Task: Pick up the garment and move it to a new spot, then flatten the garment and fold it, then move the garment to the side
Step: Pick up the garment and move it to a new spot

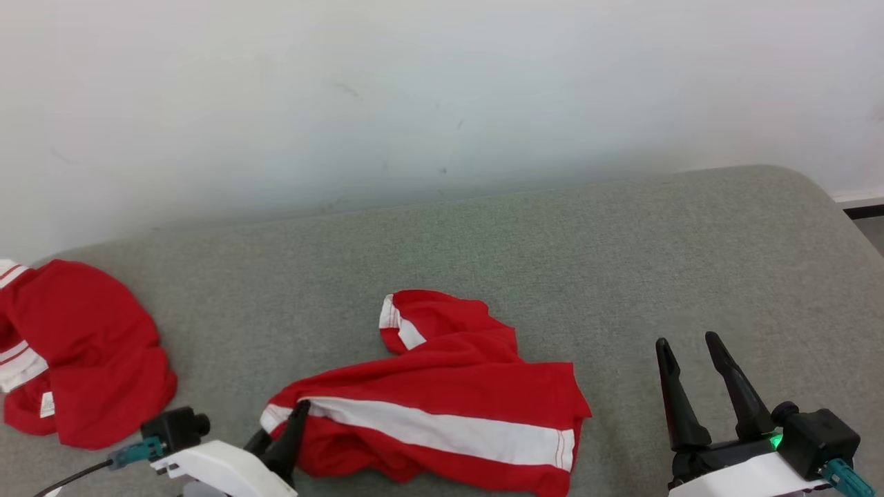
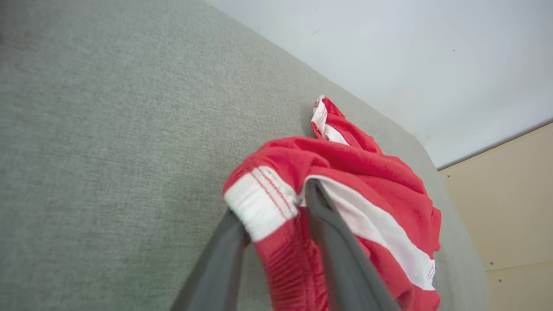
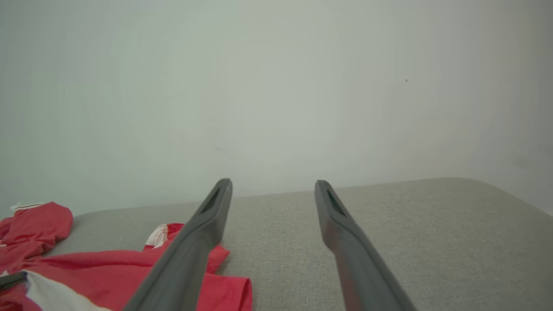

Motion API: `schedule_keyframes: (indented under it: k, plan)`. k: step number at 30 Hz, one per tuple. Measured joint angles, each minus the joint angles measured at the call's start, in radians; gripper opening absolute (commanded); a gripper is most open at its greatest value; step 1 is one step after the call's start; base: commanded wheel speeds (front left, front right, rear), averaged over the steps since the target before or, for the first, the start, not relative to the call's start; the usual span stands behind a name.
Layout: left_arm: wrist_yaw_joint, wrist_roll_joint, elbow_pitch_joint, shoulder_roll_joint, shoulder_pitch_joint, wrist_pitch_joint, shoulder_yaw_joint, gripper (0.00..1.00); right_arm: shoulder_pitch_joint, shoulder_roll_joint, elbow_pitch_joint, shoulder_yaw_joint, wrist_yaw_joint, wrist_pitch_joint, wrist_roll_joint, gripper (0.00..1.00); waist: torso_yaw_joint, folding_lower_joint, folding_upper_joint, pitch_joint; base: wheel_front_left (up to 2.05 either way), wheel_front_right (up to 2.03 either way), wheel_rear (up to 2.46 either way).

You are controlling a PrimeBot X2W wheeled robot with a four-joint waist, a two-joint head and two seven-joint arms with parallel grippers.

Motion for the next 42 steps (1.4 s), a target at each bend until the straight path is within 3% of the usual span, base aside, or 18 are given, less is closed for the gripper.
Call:
schedule_keyframes:
  k: [10, 14, 18, 25, 29, 36, 42]
  plan:
    - [0.000, 0.042, -0.016, 0.123, 0.000, -0.146, -0.088, 1.00, 0.006, -0.003, -0.001, -0.010, 0.000, 0.000, -0.005, 1.00, 0.021, 0.0000, 0.0000, -0.014, 0.00, 0.00, 0.00]
    - [0.031, 0.092, -0.058, 0.154, 0.014, -0.226, -0.078, 1.00, 0.012, -0.002, -0.016, -0.022, 0.000, 0.000, -0.010, 1.00, 0.024, 0.0000, 0.0000, -0.018, 0.00, 0.00, 0.00]
    - [0.084, 0.134, -0.148, 0.146, 0.044, -0.280, -0.055, 1.00, 0.035, -0.003, -0.040, -0.032, 0.000, 0.000, -0.028, 1.00, 0.030, 0.0000, 0.0000, -0.027, 0.00, 0.00, 0.00]
    - [0.198, 0.310, -0.339, 0.143, 0.141, -0.307, -0.009, 1.00, 0.100, 0.010, -0.120, -0.063, 0.000, 0.000, -0.053, 1.00, 0.048, 0.0000, 0.0000, -0.033, 0.00, 0.00, 0.00]
    - [0.231, 0.427, -0.445, 0.106, 0.198, -0.309, 0.047, 1.00, 0.144, 0.017, -0.165, -0.072, 0.000, 0.000, -0.075, 1.00, 0.057, 0.0000, 0.0000, -0.029, 0.00, 0.00, 0.00]
    - [0.207, 0.530, -0.483, 0.016, 0.282, -0.309, 0.104, 1.00, 0.201, 0.021, -0.151, -0.064, 0.000, 0.000, -0.110, 1.00, 0.071, 0.0000, 0.0000, -0.033, 0.00, 0.00, 0.00]
    - [0.168, 0.577, -0.471, -0.015, 0.284, -0.309, 0.137, 1.00, 0.203, 0.024, -0.141, -0.058, 0.000, 0.000, -0.113, 1.00, 0.074, 0.0000, 0.0000, -0.037, 0.00, 0.00, 0.00]
